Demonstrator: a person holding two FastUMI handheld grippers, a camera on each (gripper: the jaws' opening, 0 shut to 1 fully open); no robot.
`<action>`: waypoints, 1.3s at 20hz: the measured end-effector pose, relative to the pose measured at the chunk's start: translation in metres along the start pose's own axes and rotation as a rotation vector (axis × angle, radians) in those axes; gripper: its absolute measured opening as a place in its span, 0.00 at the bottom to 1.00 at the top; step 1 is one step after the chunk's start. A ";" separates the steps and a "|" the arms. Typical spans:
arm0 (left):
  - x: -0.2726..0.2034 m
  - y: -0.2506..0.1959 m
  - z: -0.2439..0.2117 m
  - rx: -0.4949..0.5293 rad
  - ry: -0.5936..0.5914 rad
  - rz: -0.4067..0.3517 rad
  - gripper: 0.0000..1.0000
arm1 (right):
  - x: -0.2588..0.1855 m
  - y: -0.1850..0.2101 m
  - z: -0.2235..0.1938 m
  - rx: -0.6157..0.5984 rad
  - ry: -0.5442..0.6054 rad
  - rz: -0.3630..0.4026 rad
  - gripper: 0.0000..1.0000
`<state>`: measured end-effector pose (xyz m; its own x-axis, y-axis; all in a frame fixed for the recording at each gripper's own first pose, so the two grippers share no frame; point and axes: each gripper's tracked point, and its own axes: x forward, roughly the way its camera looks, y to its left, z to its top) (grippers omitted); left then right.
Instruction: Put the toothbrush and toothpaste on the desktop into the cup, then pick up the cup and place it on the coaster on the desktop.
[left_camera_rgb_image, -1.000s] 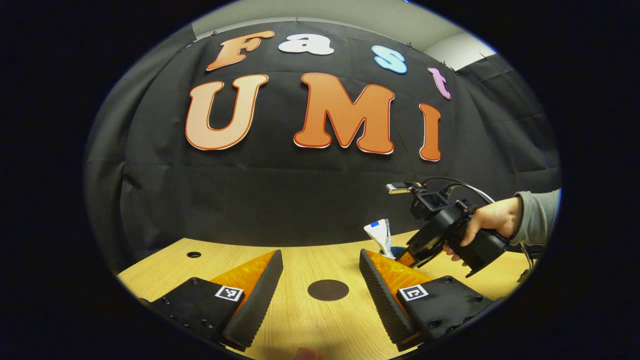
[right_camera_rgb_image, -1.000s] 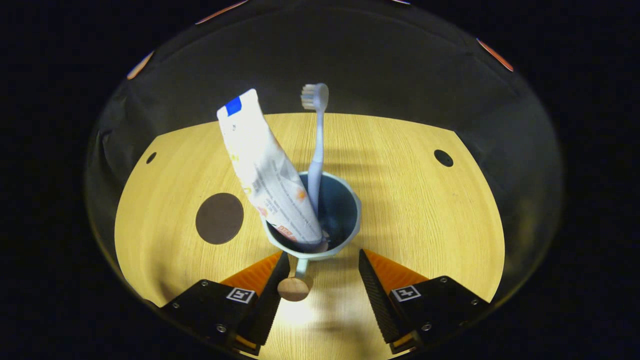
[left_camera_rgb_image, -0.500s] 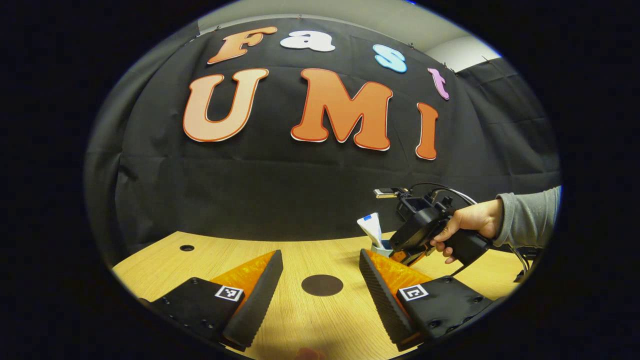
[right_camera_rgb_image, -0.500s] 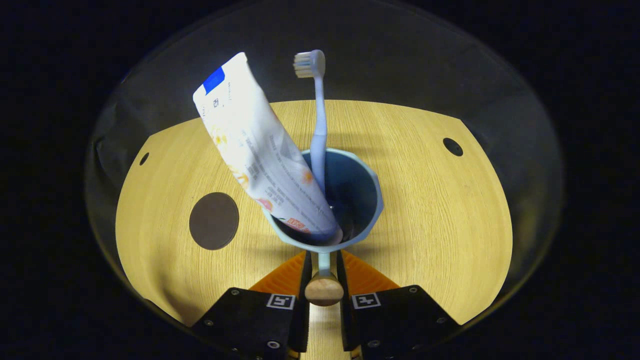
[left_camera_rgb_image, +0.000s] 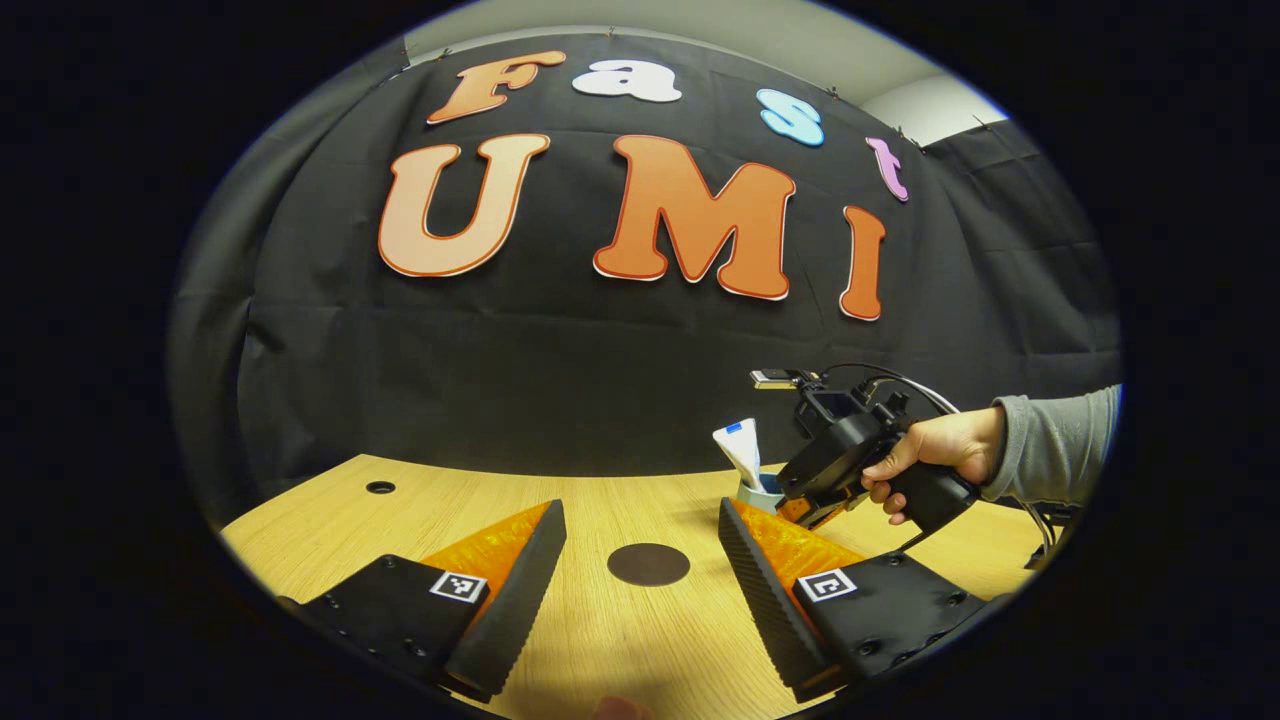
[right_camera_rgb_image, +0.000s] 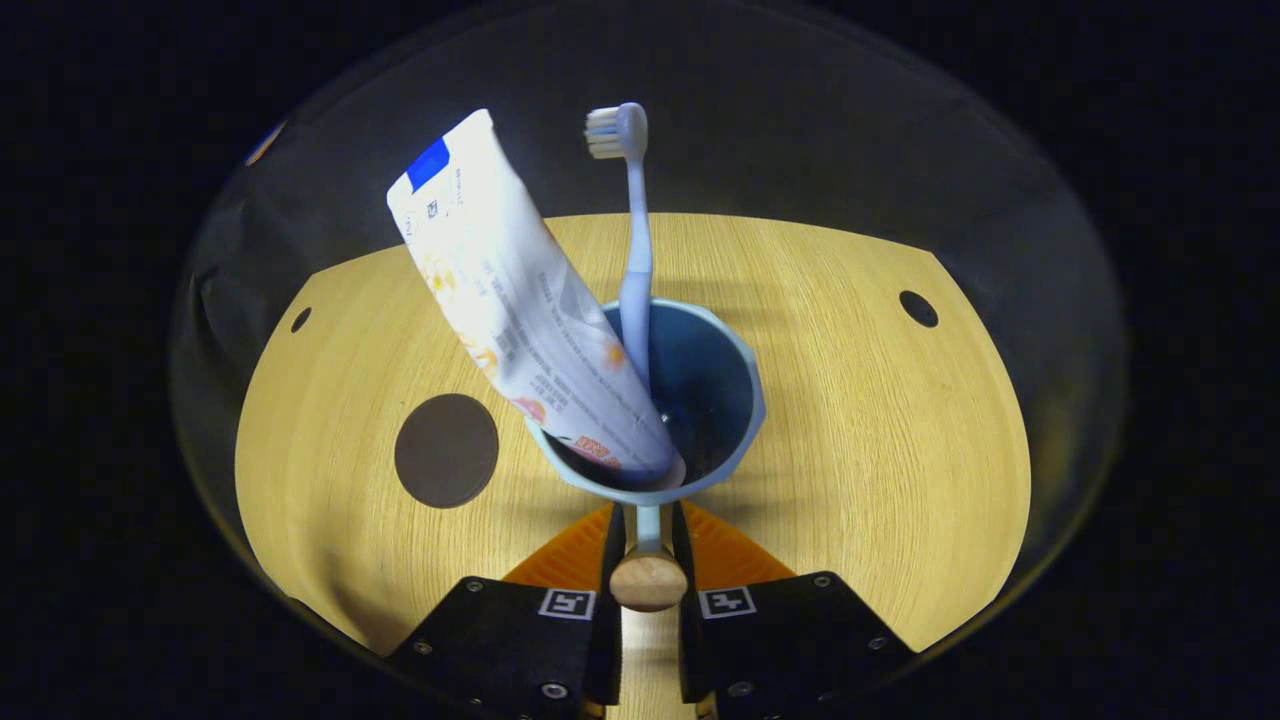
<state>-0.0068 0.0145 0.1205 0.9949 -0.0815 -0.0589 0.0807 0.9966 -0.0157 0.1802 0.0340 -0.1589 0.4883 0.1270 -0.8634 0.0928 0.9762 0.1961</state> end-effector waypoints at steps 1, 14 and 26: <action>-0.002 0.001 -0.002 0.000 0.002 0.006 0.97 | 0.000 0.000 0.001 -0.007 -0.007 0.005 0.23; -0.017 0.029 -0.006 0.005 0.030 0.081 0.97 | 0.006 0.003 0.008 -0.114 -0.045 0.104 0.23; -0.007 0.041 -0.035 -0.054 0.099 0.079 0.97 | 0.006 -0.007 0.013 -0.221 -0.030 0.149 0.18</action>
<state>-0.0128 0.0559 0.0859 0.9871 -0.0063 -0.1599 -0.0036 0.9981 -0.0611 0.1939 0.0260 -0.1596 0.5086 0.2697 -0.8177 -0.1724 0.9623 0.2102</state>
